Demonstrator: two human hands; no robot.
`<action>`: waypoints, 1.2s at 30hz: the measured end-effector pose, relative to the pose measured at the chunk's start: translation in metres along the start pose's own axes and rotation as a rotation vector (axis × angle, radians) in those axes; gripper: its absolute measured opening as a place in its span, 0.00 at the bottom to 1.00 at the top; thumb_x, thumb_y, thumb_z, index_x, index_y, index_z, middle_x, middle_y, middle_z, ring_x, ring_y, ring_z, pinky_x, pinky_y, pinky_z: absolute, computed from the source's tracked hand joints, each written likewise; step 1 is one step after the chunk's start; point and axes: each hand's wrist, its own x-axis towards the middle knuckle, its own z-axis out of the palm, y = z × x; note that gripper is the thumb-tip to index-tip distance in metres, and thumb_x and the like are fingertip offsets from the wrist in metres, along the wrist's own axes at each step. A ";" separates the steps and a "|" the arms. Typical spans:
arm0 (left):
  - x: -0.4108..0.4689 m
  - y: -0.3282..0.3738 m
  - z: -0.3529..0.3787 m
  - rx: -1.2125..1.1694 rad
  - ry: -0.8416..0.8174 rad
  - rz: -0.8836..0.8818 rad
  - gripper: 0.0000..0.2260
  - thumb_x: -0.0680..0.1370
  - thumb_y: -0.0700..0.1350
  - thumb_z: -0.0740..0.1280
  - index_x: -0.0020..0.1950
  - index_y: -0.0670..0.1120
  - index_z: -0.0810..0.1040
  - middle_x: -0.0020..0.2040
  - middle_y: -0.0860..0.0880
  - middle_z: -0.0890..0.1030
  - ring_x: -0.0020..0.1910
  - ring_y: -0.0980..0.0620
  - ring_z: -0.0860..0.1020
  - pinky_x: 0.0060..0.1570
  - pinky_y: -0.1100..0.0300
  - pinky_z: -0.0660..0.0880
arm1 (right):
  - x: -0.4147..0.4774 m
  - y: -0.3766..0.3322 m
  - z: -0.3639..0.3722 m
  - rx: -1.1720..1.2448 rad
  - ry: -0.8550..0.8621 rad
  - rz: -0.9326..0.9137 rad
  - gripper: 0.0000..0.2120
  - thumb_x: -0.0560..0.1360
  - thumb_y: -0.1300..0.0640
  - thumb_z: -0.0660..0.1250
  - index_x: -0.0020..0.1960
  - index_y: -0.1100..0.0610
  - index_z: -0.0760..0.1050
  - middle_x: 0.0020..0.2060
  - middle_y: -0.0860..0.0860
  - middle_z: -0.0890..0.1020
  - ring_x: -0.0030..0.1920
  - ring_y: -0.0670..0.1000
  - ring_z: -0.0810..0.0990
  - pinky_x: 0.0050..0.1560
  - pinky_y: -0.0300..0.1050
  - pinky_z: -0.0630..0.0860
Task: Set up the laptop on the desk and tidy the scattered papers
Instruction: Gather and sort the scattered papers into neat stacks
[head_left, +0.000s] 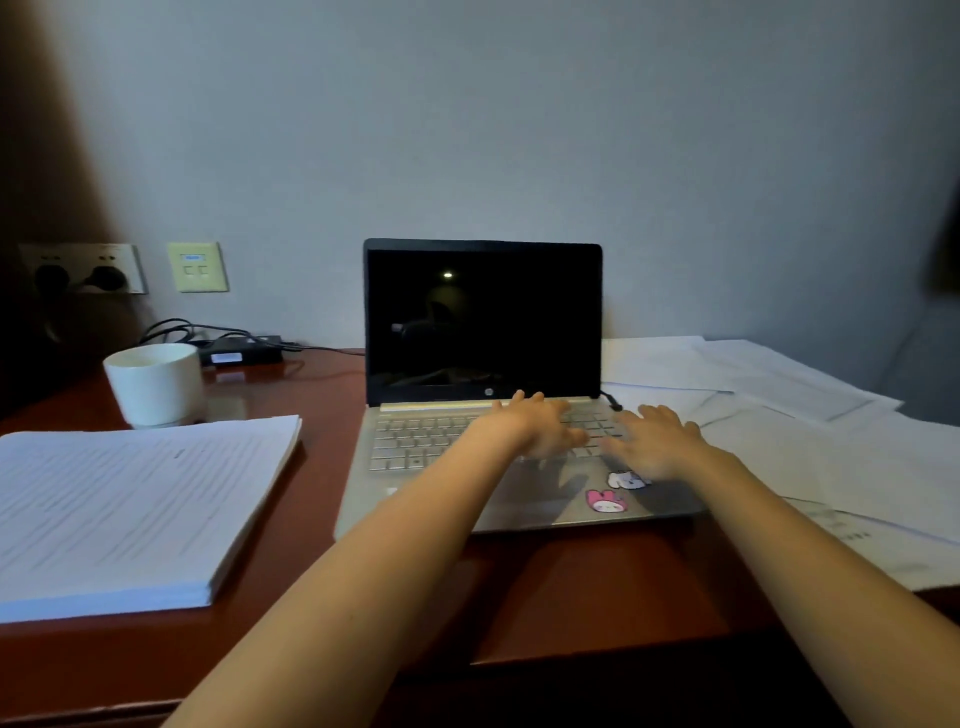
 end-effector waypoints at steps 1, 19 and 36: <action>0.004 0.008 0.002 0.010 -0.006 0.019 0.29 0.80 0.59 0.54 0.78 0.51 0.51 0.78 0.44 0.49 0.77 0.42 0.44 0.73 0.42 0.44 | -0.003 0.009 -0.001 0.000 -0.014 0.030 0.26 0.80 0.42 0.49 0.76 0.51 0.54 0.74 0.56 0.59 0.74 0.58 0.55 0.70 0.56 0.56; 0.040 0.139 0.051 0.033 -0.128 0.305 0.26 0.80 0.59 0.54 0.77 0.54 0.55 0.78 0.45 0.51 0.77 0.43 0.47 0.73 0.44 0.46 | -0.059 0.163 0.003 0.022 0.014 0.500 0.25 0.80 0.42 0.48 0.73 0.53 0.58 0.72 0.57 0.61 0.72 0.59 0.59 0.71 0.62 0.53; 0.067 0.168 0.099 -0.004 -0.014 0.403 0.26 0.79 0.62 0.49 0.75 0.53 0.56 0.72 0.47 0.61 0.73 0.43 0.55 0.70 0.34 0.46 | -0.086 0.269 -0.001 0.534 0.295 1.105 0.28 0.72 0.60 0.70 0.66 0.67 0.63 0.64 0.63 0.71 0.59 0.62 0.75 0.51 0.49 0.77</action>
